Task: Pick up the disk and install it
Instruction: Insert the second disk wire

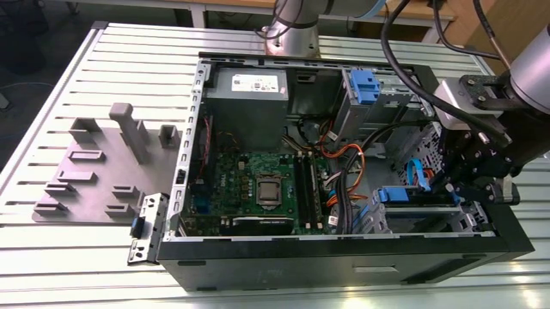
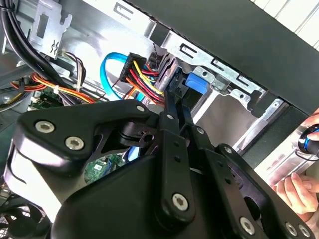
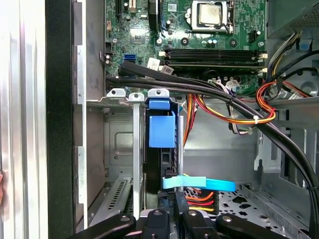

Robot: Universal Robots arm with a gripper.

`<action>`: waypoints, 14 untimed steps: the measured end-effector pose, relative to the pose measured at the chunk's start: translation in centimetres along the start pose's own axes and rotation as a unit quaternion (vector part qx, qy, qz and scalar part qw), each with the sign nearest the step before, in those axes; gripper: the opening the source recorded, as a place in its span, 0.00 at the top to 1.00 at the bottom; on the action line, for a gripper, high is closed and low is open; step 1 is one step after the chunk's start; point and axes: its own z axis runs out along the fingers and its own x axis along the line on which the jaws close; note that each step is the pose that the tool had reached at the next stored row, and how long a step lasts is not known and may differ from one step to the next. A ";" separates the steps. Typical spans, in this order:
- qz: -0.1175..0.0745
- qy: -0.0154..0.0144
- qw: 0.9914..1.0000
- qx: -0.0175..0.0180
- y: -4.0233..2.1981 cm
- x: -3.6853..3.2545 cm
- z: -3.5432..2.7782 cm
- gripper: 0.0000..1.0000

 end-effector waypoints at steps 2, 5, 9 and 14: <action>0.000 0.000 1.000 0.000 0.00 0.01 0.16 0.83; 0.000 0.000 1.000 0.000 0.00 0.01 0.17 0.83; 0.000 0.000 1.000 0.000 0.01 0.01 0.37 0.83; 0.000 0.000 1.000 0.000 0.01 0.01 0.38 0.83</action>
